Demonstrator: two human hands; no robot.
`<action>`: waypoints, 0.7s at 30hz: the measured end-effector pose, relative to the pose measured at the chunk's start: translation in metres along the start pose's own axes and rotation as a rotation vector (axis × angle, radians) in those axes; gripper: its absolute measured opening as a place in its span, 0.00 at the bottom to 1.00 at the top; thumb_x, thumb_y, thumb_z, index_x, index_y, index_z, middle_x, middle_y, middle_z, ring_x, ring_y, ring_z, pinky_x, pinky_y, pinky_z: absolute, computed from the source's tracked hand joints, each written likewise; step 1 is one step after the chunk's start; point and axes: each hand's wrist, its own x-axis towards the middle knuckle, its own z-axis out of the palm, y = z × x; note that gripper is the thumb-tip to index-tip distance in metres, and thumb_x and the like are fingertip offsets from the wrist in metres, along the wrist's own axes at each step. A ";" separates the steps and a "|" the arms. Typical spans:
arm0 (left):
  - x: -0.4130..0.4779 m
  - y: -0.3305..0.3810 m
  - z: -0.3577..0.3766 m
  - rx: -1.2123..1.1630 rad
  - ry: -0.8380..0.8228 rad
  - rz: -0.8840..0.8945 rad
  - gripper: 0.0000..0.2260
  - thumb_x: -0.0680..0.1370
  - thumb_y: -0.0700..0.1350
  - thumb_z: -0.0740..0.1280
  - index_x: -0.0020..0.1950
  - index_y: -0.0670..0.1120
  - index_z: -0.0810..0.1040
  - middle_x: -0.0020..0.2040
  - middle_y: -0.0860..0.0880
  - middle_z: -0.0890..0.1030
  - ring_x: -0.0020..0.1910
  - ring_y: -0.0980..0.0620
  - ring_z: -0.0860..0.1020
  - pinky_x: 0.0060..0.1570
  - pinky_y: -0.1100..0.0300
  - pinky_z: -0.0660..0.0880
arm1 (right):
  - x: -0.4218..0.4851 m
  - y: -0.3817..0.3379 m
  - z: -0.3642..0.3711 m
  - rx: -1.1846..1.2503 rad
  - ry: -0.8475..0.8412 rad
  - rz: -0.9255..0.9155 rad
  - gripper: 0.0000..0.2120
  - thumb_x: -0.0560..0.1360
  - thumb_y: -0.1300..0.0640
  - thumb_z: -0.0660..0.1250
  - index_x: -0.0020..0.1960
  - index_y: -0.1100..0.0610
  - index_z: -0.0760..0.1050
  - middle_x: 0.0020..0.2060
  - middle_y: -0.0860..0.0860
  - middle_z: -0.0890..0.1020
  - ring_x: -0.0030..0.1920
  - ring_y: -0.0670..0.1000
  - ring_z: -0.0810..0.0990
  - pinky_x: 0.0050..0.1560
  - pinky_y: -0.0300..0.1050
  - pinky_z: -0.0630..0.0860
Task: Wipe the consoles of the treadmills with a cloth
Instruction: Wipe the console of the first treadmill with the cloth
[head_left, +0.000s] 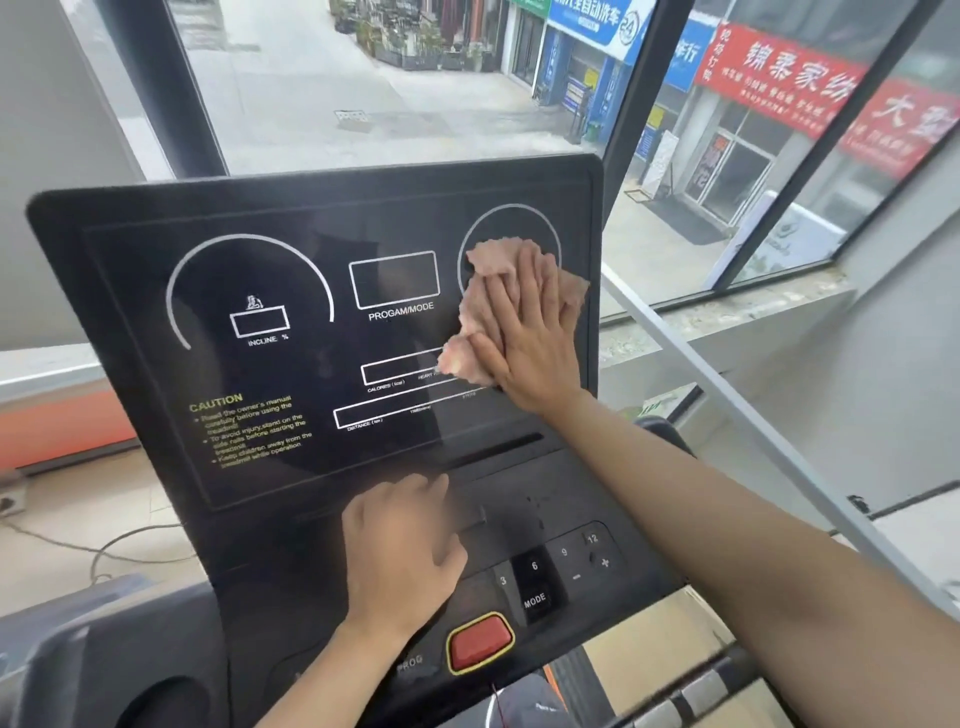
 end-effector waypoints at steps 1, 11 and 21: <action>0.000 0.000 0.000 0.003 -0.002 -0.001 0.26 0.69 0.54 0.72 0.66 0.50 0.81 0.60 0.49 0.80 0.58 0.42 0.76 0.59 0.43 0.71 | 0.020 0.004 -0.009 0.012 0.015 0.018 0.34 0.83 0.35 0.45 0.83 0.49 0.44 0.83 0.60 0.49 0.82 0.64 0.45 0.78 0.71 0.48; -0.004 -0.013 0.001 -0.032 0.001 0.032 0.26 0.69 0.52 0.71 0.67 0.49 0.81 0.61 0.49 0.80 0.59 0.43 0.76 0.59 0.44 0.72 | 0.076 0.046 -0.045 -0.025 0.108 0.062 0.32 0.85 0.44 0.47 0.82 0.63 0.51 0.81 0.66 0.53 0.81 0.67 0.50 0.81 0.65 0.48; -0.005 -0.013 0.002 0.000 -0.017 0.022 0.29 0.71 0.52 0.69 0.72 0.49 0.77 0.62 0.48 0.79 0.59 0.43 0.75 0.59 0.43 0.71 | -0.140 0.066 0.039 0.057 -0.398 0.055 0.31 0.85 0.43 0.37 0.79 0.54 0.26 0.81 0.66 0.40 0.81 0.68 0.40 0.78 0.69 0.52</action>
